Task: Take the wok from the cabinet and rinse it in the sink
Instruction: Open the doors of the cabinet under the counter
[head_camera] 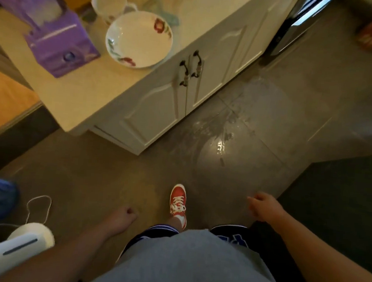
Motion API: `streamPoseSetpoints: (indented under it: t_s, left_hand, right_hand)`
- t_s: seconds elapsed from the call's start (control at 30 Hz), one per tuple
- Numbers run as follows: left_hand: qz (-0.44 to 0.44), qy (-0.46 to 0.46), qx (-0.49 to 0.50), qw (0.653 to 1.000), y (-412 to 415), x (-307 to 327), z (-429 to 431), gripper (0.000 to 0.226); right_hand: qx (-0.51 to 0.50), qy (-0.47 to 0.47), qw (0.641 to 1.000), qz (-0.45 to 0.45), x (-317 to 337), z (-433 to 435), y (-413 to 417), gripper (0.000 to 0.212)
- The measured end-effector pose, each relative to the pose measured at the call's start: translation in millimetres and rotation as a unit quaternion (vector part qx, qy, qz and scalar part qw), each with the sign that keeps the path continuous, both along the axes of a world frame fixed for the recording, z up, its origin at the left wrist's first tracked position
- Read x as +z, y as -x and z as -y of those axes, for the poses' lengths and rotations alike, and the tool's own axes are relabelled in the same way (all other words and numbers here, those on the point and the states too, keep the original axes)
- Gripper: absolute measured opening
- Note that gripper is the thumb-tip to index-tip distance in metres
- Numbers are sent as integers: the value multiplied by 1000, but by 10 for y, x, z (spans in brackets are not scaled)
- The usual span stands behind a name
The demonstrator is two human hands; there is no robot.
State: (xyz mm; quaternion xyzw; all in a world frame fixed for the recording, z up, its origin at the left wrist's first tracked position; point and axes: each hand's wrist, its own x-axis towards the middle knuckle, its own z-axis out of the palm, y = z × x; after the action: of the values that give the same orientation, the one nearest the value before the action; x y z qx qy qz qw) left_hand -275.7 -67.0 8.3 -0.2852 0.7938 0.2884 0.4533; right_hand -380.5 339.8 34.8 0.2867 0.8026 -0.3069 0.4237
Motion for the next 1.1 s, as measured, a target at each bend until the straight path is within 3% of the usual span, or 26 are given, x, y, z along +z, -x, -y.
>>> streamPoseSetpoints:
  t_s: [0.2, 0.4, 0.57, 0.77, 1.0, 1.1]
  left_hand:
    - [-50, -33, -34, 998, 1364, 166, -288, 25]
    - [-103, -59, -54, 991, 2526, 347, -863, 12]
    - [-178, -69, 29, 981, 3314, 485, -1386, 4]
    - [-249, -48, 118, 960, 4060, 401, -1767, 31]
    - [-290, 3, 209, 934, 4518, -26, -1638, 48]
    - [-302, 15, 222, 927, 4570, -230, -1519, 50]
  right_hand:
    - [-56, -18, 995, 76, 70, -423, 361, 16]
    - [-61, -25, 992, 109, -40, -850, 924, 18]
    - [29, -14, 998, 52, -172, -818, 1968, 13]
    - [162, 84, 982, -44, -296, -214, 3252, 17]
    - [166, 214, 953, -137, -540, 777, 4035, 18]
    - [153, 257, 935, -192, -680, 1136, 4207, 29]
